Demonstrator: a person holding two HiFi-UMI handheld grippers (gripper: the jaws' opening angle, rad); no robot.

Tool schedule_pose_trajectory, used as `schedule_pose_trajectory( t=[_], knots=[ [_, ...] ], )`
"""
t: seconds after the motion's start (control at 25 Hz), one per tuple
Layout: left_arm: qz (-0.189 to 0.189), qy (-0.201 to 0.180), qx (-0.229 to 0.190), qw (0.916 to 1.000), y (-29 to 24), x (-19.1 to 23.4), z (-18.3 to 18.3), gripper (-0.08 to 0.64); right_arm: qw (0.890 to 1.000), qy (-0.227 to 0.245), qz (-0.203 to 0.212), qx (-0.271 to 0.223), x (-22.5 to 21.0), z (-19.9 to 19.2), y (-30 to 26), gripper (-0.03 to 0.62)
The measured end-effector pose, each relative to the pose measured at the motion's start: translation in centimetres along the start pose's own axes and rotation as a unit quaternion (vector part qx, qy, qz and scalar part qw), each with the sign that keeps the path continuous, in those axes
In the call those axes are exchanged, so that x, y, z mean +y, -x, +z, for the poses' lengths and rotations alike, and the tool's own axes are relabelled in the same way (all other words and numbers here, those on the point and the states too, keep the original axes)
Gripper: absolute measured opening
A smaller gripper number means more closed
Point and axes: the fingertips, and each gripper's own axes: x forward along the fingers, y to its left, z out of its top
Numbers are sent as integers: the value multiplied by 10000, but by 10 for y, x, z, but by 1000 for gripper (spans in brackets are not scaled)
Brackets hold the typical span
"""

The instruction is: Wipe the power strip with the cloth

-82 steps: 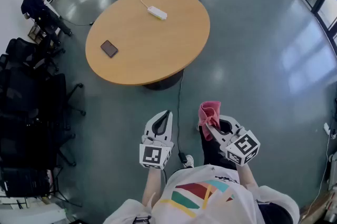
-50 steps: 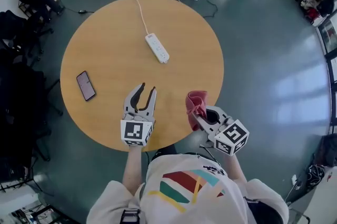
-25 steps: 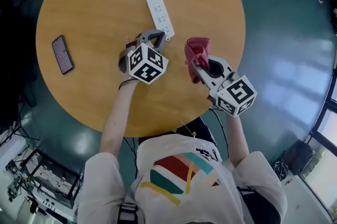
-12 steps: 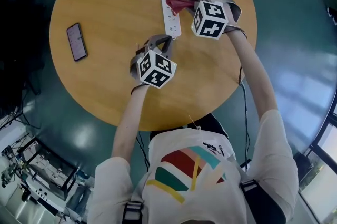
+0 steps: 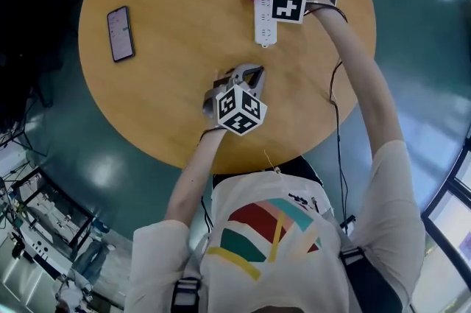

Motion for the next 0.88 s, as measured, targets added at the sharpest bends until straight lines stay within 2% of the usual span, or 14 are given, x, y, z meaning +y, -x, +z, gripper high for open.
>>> schedule_pose_trajectory(
  t=[0.12,0.28,0.36,0.68,0.88],
  knots=[
    [-107,-120,-3,9999,-1,-1,-7,28,9998,134,25,115,9,4,-3,40],
    [-86,-569,140,9982,-3,-12,-11,28,9995,-38,309,24,28,12,6,40],
    [-37,-641,148,9978,-4,-11,-14,28,9991,-59,419,-65,40,18,10,40],
    [-20,82,-157,9998,3,0,-2,28,9941,-235,931,-502,116,36,44,40],
    [-36,334,-432,9985,9,5,1,28,9920,-88,1105,-612,151,44,56,40]
  ],
)
